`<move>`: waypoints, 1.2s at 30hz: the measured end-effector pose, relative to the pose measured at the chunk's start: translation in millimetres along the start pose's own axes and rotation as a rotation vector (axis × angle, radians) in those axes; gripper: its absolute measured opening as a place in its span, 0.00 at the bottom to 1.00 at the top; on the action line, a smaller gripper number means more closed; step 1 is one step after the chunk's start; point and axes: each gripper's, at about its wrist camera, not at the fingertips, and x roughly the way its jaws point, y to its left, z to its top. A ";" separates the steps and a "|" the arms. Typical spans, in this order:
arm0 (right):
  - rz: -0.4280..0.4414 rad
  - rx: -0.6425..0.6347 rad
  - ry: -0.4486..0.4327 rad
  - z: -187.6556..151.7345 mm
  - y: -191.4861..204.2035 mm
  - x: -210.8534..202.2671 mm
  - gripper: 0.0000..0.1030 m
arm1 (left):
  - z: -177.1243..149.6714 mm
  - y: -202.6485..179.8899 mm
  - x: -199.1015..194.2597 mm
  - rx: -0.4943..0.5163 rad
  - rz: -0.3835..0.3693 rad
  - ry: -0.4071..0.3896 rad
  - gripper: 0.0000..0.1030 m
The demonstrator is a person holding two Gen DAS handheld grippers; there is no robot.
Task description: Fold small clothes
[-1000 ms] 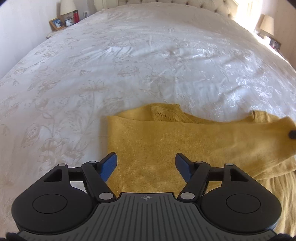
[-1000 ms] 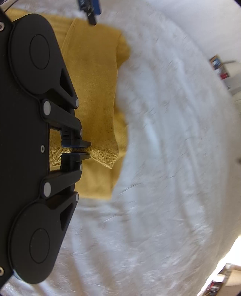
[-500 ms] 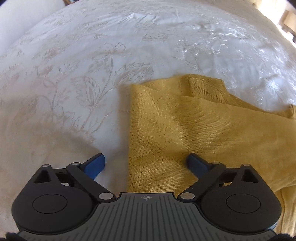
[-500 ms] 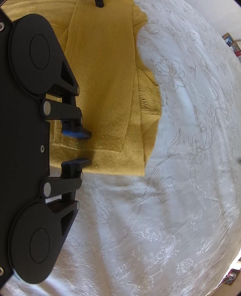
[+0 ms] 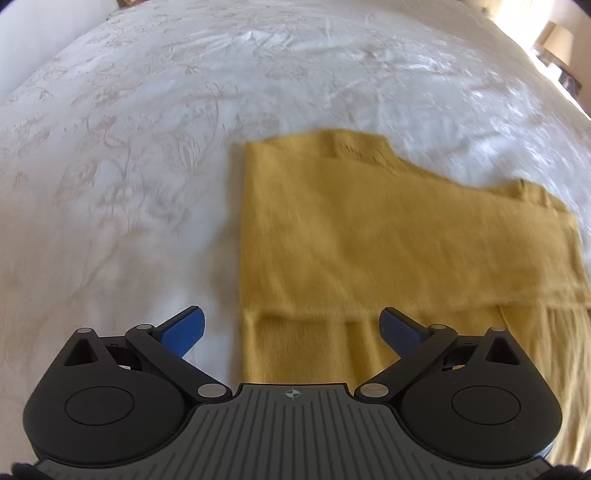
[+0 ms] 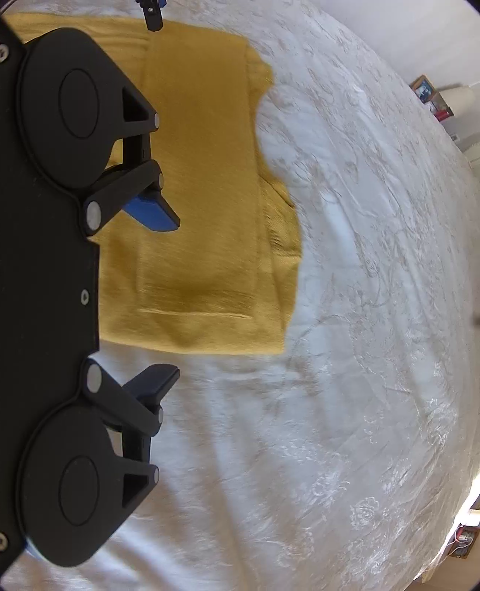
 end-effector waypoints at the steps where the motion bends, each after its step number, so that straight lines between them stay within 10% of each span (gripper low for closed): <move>1: 0.005 -0.008 0.011 -8.1 2.9 -2.8 0.81 | -9.9 -3.3 -3.5 0.009 -0.003 0.012 1.00; 17: -0.150 0.006 0.160 -94.2 -9.7 -5.6 0.83 | -100.2 21.8 -5.3 -0.021 0.082 0.150 1.00; 36: -0.031 -0.009 0.126 -155.8 -35.7 -36.5 0.94 | -130.0 21.6 -10.6 -0.065 0.116 0.159 1.00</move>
